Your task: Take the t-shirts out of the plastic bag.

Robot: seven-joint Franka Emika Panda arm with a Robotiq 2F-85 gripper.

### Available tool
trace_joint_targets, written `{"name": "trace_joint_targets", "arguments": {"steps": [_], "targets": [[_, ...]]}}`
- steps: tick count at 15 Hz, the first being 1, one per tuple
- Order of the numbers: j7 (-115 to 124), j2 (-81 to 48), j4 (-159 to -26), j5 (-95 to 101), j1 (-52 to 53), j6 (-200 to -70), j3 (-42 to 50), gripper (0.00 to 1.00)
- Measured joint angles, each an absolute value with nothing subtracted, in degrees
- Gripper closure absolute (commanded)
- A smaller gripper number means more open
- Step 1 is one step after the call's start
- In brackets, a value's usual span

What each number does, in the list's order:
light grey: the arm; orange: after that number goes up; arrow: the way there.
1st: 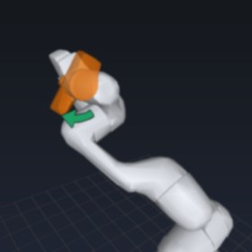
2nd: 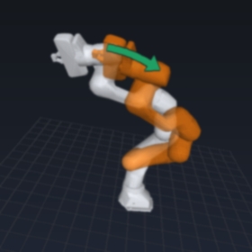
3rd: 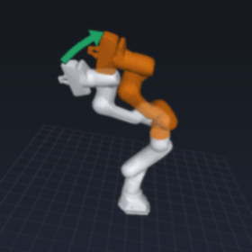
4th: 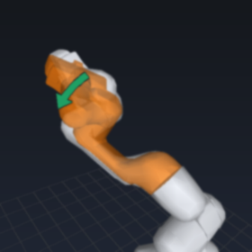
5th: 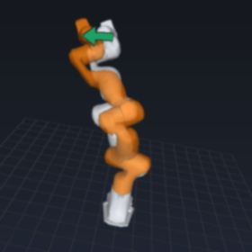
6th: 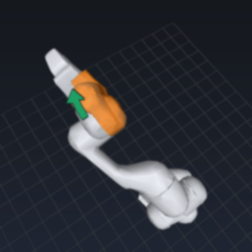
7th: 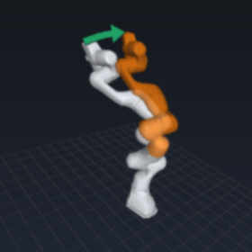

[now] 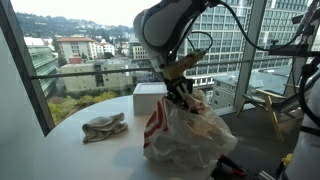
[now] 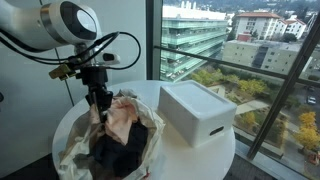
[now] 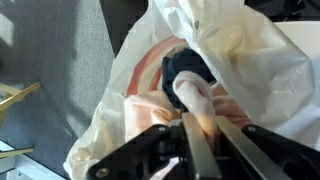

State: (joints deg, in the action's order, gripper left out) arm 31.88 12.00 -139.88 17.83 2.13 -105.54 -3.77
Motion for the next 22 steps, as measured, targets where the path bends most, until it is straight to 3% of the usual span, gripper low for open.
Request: {"name": "trace_joint_targets", "arguments": {"steps": [14,22], "targets": [[53.8,21.6,-128.7,39.3,1.8,-85.7,-15.5,0.97],[60.9,21.0,-127.8,56.5,8.0,-85.1,-19.6,0.97]]}}
